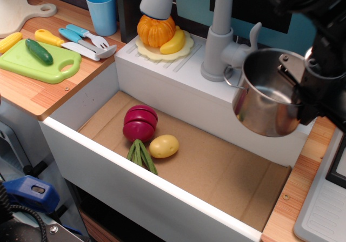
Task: Put pot or pan in sink
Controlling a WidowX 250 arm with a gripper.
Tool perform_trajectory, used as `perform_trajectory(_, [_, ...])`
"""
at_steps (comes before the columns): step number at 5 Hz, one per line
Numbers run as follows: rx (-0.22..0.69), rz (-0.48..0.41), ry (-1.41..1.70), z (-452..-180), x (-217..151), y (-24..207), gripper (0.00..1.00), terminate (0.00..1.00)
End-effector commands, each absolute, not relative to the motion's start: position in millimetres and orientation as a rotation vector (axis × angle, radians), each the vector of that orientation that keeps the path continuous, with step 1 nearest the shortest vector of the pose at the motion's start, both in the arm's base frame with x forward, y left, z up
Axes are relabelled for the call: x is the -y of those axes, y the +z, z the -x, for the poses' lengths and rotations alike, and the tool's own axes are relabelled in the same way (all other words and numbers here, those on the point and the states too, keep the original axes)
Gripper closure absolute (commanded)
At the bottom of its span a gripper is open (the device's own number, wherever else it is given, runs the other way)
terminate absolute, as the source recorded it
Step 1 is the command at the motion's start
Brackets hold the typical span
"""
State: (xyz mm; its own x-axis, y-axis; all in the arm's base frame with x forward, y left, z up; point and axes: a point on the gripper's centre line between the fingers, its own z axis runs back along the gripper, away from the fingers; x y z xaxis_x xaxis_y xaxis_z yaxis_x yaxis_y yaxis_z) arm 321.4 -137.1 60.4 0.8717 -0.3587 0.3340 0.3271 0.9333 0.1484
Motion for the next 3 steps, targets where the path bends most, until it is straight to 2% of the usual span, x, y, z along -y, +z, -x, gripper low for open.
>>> perform_trajectory(1, [0.406, -0.052, -0.262, -312, 123, 64, 1.00, 0.00])
perform_trajectory(3, [0.464, -0.098, -0.148, -286, 124, 37, 1.00, 0.00])
